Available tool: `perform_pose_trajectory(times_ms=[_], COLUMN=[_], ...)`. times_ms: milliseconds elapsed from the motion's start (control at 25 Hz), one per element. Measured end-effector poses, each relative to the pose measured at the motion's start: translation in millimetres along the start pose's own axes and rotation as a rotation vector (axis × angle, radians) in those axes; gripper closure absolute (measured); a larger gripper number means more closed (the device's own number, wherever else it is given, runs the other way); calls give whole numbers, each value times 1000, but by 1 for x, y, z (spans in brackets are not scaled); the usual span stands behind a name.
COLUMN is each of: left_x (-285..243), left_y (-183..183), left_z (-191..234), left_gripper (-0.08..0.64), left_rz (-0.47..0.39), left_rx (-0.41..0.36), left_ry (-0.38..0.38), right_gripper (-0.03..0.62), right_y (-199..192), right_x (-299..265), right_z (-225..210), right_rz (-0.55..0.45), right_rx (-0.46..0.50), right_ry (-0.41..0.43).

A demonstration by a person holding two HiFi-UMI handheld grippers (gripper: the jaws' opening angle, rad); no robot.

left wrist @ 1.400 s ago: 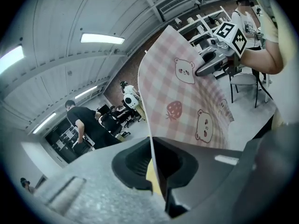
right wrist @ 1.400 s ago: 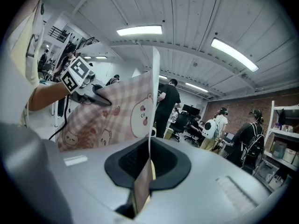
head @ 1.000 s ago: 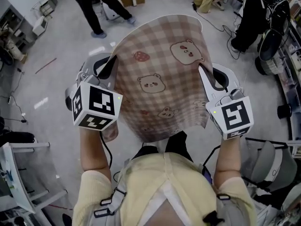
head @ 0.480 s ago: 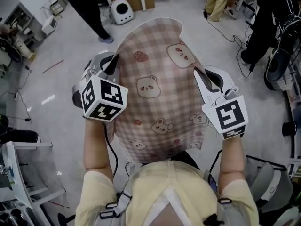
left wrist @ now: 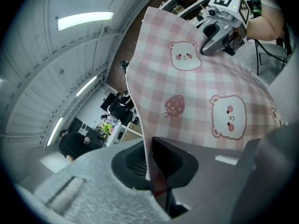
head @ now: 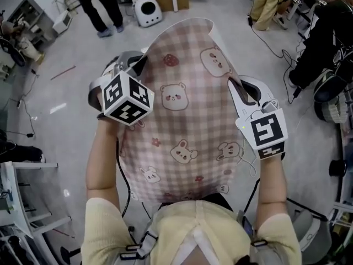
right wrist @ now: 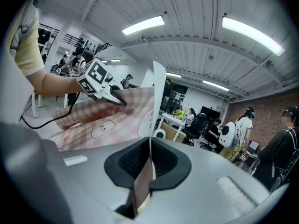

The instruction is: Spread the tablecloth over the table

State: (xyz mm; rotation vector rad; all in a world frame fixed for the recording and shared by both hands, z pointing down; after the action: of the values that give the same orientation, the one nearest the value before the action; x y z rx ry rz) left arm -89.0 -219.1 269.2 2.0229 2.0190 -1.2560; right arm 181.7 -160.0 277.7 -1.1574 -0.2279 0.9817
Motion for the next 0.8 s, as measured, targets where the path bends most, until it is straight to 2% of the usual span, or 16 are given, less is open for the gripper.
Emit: perform_pose_trajectory(times_ms=[160,280,480,800], left_x=[-56,-77,-105,-121], left_y=[-5,-6,-11,-13], left_z=[-21,-31,-40,-42], left_gripper=[546,545,537,538], left_rz=[15,24,46,51], left_rx=[-46,-88,-164,-157], left_ry=[-43,-72,-154,-235], right_gripper=[577,577,575,574], right_y=[-52,-72,-85,-90], right_x=[-31,-40,-49,-53], right_z=[-8,-10,-3,-2], right_rz=[16,34,86,155], right_rx=[-26,-53,-62,-130], right_ry=[5,-1,-20,-22])
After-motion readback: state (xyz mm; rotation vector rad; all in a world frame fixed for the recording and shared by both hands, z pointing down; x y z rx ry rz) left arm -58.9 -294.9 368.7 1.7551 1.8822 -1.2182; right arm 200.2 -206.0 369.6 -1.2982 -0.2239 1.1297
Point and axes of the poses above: the fingertips, and each gripper's own axes: x backward along the fingers, z to its left, y out of its top, the point moved 9 cm from there along x, backward along the fingers, and after that the axes turned 5 degrees about x, right-handed, at the moved point
